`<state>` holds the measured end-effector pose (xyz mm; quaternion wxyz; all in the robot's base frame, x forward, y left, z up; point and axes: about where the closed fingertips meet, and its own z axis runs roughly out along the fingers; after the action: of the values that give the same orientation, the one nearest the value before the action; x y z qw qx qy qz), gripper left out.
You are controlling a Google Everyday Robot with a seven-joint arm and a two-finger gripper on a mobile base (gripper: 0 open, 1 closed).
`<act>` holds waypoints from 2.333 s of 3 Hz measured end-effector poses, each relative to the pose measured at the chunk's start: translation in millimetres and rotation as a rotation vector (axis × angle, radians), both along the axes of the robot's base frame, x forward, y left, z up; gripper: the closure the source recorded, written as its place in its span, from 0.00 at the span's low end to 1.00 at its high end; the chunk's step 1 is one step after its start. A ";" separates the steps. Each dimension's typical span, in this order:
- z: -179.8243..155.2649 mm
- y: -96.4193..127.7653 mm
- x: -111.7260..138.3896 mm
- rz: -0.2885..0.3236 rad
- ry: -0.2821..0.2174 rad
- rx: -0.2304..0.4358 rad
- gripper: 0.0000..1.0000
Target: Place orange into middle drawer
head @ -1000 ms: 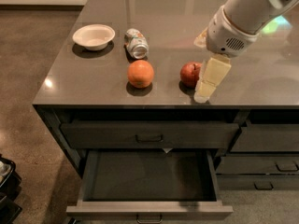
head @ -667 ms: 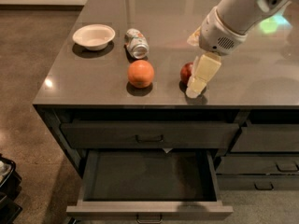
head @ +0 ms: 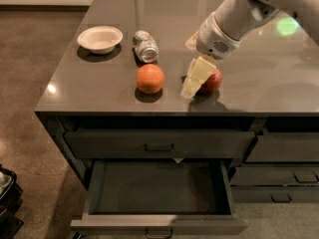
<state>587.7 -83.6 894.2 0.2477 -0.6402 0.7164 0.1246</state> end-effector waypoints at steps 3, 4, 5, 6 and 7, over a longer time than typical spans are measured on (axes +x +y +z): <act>-34.2 72.1 57.0 0.065 0.070 0.094 0.00; -35.0 70.1 50.6 0.056 0.079 0.092 0.00; -26.4 71.6 28.7 0.032 0.090 0.079 0.00; -18.1 79.4 6.0 0.024 0.099 0.086 0.00; -22.5 89.6 -2.6 0.042 0.097 0.115 0.00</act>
Offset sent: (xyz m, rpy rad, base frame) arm 0.0518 0.0585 -0.0373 0.0902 0.0545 0.0667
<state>585.2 5.9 871.7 0.2464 -0.6332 0.7056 0.2013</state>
